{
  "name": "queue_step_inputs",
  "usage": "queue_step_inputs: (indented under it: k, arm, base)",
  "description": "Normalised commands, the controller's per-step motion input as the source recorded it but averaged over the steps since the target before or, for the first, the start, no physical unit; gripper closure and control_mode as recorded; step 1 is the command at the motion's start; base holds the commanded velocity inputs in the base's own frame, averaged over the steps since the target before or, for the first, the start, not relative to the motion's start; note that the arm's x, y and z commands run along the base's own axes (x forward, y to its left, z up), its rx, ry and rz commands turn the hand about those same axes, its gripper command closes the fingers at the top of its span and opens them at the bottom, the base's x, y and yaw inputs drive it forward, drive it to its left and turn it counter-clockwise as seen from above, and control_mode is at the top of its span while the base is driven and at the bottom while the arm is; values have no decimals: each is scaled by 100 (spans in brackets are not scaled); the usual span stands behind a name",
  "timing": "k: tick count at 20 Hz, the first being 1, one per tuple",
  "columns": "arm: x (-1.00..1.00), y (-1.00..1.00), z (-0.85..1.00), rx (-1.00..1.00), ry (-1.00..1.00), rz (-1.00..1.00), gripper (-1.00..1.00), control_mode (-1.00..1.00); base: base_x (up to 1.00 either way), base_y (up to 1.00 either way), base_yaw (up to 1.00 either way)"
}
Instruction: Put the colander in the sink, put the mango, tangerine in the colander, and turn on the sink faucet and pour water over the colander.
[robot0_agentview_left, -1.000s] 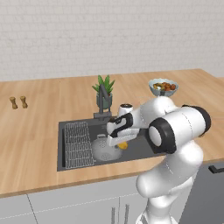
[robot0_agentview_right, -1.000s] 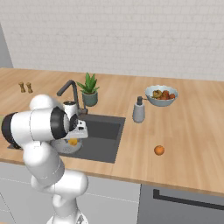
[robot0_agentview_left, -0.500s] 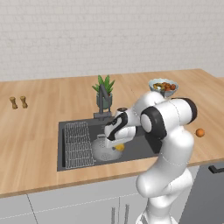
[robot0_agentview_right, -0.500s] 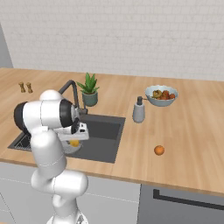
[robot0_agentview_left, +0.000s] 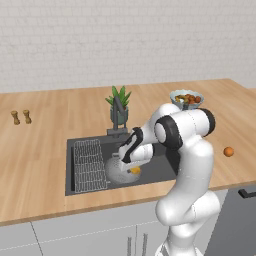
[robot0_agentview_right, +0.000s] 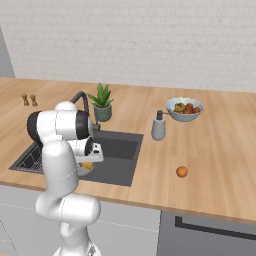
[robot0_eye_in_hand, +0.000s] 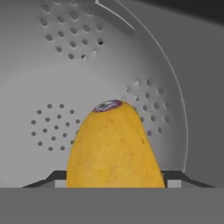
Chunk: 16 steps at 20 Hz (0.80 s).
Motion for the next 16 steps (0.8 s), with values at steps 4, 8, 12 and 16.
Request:
queue_step_inputs:
  k: [4,8,12,16]
  arm:
    - [6,11,-15,0,0,0,100,-100]
    - [0,10,-1,0,0,0,100,-100]
    - [0,3,0,0,0,0,-100,-100]
    - [0,0,0,0,0,0,-100,-100]
  base:
    - [0,0,0]
    - [0,0,0]
    - [0,0,0]
    - [0,0,0]
